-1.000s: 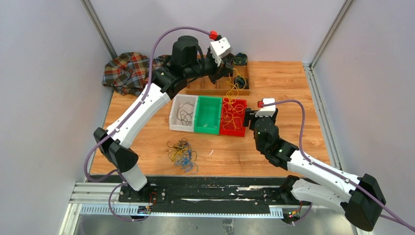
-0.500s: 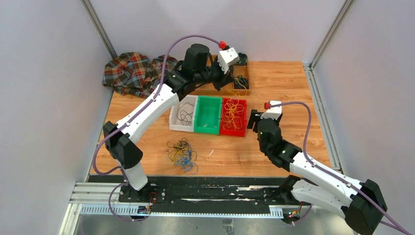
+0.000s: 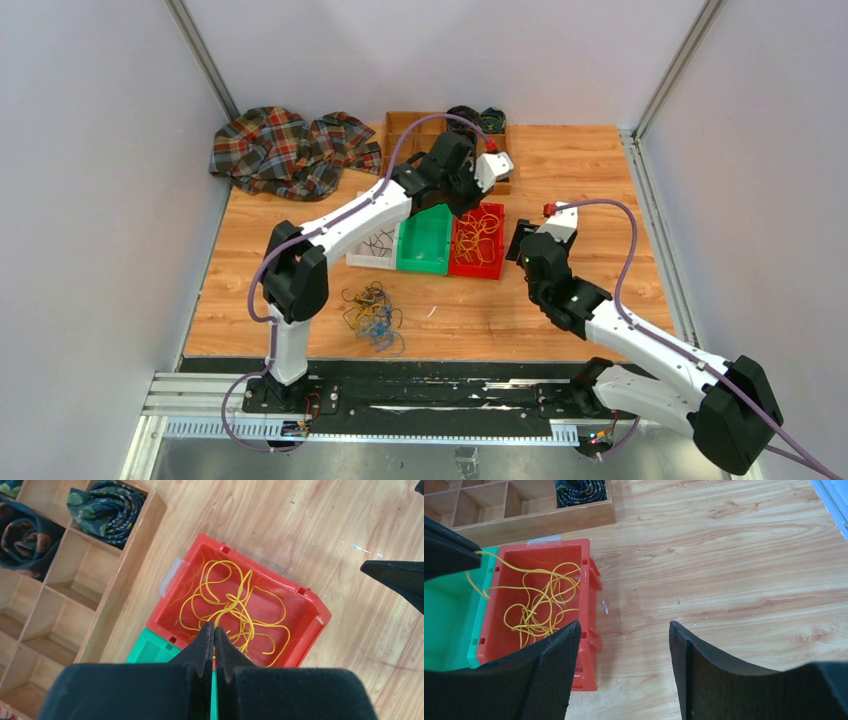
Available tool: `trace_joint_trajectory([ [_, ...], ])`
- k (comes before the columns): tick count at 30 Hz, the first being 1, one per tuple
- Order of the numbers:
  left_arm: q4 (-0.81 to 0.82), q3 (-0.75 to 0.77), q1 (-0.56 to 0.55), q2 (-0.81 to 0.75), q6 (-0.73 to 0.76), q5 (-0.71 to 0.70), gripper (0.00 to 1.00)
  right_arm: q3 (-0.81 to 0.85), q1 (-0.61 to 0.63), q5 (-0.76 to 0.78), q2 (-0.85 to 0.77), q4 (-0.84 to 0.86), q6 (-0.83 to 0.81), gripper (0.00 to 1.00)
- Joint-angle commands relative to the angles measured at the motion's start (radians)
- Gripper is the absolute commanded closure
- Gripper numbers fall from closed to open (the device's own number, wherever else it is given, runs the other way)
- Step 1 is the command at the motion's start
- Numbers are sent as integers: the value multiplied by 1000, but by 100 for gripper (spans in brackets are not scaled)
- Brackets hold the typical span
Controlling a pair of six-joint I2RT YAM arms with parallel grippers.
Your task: Untangle the cables
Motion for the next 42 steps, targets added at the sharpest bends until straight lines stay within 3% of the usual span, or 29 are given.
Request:
trace_joint_trajectory([
  [1,5,22,-38,32,46,-42,100,35,-25,-11,-6,-17,17,35],
  [9,-6,12,-70,147,115,-193,100,29,-56,-26,-41,-44,3,35],
  [17,33,-18,-70,184,98,-230,99,28,-64,-31,-65,-58,-1,35],
  [19,14,-16,-69,180,95,-216,89,32,-64,-35,-74,-61,-8,35],
  [24,-128,95,-49,152,60,-99,37,50,-64,-48,-94,-77,-27,35],
  [31,-331,227,5,28,76,31,0,78,-64,-77,-110,-88,-52,34],
  [36,-504,187,52,-125,141,66,2,94,-64,-134,-87,-69,-64,33],
  [42,-554,-194,235,-454,231,154,2,137,-16,-263,34,-51,-60,33],
])
